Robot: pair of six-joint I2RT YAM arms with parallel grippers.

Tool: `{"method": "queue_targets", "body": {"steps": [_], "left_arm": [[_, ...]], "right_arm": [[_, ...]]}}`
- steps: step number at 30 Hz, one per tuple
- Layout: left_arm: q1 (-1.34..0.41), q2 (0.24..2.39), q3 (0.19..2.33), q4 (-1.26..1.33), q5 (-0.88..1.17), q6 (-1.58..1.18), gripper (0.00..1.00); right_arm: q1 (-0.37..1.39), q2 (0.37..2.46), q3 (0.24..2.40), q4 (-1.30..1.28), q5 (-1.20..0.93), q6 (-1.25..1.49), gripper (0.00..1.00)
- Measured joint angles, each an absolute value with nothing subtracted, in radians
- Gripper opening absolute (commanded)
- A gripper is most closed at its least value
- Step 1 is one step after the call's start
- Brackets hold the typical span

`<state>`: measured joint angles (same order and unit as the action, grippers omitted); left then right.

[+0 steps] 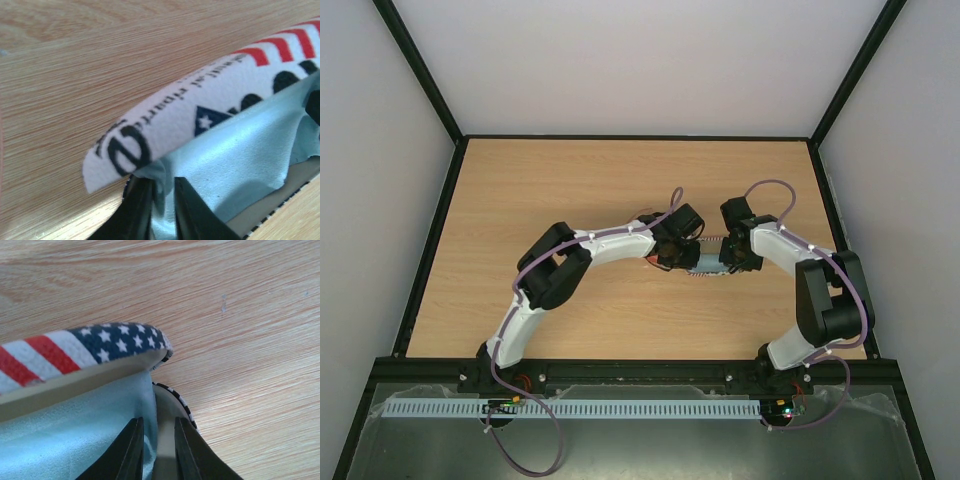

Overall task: Organize the sunglasses
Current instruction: Place the glasses cleaning cloth in the sunglasses case, then pick up the sunglasses from the center of the board.

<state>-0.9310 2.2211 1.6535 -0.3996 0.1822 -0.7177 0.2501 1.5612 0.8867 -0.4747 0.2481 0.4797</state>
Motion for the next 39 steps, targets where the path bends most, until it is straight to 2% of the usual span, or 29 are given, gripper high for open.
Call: {"method": "queue_targets", "body": {"steps": [4,7,27,30,32,34,35,36,39], "left_arm": [[-0.931,2.212,1.654,-0.403,0.179,-0.718,0.37],[-0.931,2.197,1.654,-0.408,0.174,-0.712,0.46],[-0.909,2.049,1.613,-0.455,0.13,-0.701,0.68],[-0.858,1.951,1.542,-0.456,0.13,-0.689,0.72],[-0.799,1.881,1.494,-0.458,0.128,-0.678,0.78],[-0.707,1.798,1.437,-0.454,0.124,-0.667,0.87],[-0.67,1.768,1.415,-0.453,0.121,-0.659,0.96],[-0.631,1.736,1.388,-0.45,0.117,-0.653,0.99],[-0.523,1.641,1.294,-0.44,0.1,-0.636,0.99]], "right_arm": [[0.25,1.555,0.889,-0.48,0.249,0.481,0.23],[0.25,1.54,0.893,-0.491,0.253,0.48,0.26],[0.25,1.433,0.942,-0.501,0.199,0.483,0.36],[0.25,1.378,0.949,-0.494,0.123,0.494,0.36],[0.252,1.361,0.96,-0.488,0.084,0.505,0.41],[0.268,1.349,0.984,-0.477,0.033,0.53,0.46],[0.287,1.349,1.002,-0.471,0.017,0.544,0.48],[0.308,1.351,1.016,-0.467,0.003,0.554,0.5],[0.391,1.377,1.072,-0.454,-0.037,0.592,0.54]]}}
